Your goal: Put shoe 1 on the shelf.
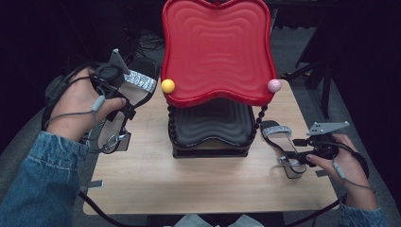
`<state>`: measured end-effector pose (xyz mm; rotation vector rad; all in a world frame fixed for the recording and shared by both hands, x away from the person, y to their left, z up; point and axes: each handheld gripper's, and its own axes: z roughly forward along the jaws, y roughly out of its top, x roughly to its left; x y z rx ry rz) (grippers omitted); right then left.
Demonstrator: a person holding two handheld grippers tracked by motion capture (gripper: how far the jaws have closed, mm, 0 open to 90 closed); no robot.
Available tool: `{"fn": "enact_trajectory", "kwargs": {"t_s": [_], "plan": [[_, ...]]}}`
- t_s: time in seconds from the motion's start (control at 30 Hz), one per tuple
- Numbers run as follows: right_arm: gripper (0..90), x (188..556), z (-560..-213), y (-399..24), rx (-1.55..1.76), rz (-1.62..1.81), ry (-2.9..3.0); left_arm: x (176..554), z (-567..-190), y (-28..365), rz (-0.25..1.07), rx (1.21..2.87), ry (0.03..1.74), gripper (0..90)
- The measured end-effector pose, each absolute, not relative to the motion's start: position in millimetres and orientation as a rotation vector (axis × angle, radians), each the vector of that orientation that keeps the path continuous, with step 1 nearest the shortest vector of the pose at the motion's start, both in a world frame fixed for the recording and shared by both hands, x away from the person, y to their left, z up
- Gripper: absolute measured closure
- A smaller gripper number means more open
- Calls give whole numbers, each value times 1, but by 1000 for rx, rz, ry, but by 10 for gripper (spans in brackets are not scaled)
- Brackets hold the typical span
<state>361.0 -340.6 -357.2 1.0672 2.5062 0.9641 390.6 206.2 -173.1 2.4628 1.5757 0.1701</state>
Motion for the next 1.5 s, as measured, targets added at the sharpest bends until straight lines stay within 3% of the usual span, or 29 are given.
{"fn": "enact_trajectory", "kwargs": {"t_s": [0.9,1.5], "plan": [[381,364,-359,-352,1114,990,2513,378,-90,157,206,2499,1517,411],[385,351,-359,-365,1156,997,2483,384,-59,111,197,2520,1425,411]]}}
